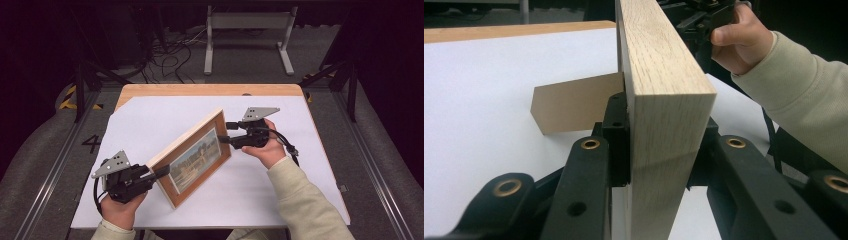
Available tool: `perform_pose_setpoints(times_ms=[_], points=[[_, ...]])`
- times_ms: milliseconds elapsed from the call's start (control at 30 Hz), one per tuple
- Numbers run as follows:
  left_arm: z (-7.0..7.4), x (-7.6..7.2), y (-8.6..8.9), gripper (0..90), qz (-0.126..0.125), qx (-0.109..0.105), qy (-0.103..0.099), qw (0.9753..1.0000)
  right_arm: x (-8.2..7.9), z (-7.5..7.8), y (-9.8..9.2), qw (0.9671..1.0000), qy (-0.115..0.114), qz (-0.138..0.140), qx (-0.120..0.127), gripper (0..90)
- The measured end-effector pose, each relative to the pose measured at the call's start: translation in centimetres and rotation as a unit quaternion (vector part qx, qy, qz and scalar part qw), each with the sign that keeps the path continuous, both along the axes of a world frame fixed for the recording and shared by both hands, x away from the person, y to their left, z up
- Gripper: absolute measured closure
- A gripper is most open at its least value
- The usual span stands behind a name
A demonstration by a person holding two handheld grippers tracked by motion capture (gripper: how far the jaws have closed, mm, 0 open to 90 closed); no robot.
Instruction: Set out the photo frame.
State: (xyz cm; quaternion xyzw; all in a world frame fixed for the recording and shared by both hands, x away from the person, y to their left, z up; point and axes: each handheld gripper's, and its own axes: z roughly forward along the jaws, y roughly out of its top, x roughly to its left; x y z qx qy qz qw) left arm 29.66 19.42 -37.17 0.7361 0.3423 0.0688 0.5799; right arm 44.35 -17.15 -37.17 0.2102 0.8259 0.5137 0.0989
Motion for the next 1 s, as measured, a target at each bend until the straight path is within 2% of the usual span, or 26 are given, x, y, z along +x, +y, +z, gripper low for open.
perform_pose_setpoints(times_ms=[200, 267, 500, 600, 867, 933, 1000], points=[[0.0, 0.0, 0.0, 70.7, -0.003, 0.002, 0.001, 1.0000, 0.8, -0.5, 0.5, 0.9998, -0.002, 0.016, 0.008, 34.7], [0.0, 0.0, 0.0, 70.7, -0.006, 0.002, 0.000, 1.0000, 1.5, -1.0, 0.7, 0.9997, 0.007, 0.024, 0.006, 32.4], [-0.1, 0.1, 0.1, 70.6, -0.007, 0.002, 0.002, 1.0000, 2.0, -1.2, 1.5, 0.9983, 0.022, 0.053, 0.013, 31.7], [-0.1, 0.1, 0.1, 70.7, -0.005, 0.004, -0.001, 1.0000, 1.9, -1.1, 1.5, 0.9983, 0.020, 0.054, 0.007, 33.8], [0.3, 0.3, 0.6, 71.6, 0.018, 0.004, -0.004, 0.9998, 0.7, 0.2, 1.0, 0.9981, -0.005, 0.043, -0.045, 43.9], [0.4, 0.4, 0.7, 73.0, 0.027, 0.006, -0.005, 0.9996, 0.2, 0.5, 0.6, 0.9981, -0.013, 0.040, -0.045, 48.7], [0.5, 0.5, 0.9, 73.5, 0.019, 0.005, -0.012, 0.9997, 0.0, 0.7, 0.5, 0.9982, -0.016, 0.041, -0.042, 49.9]])
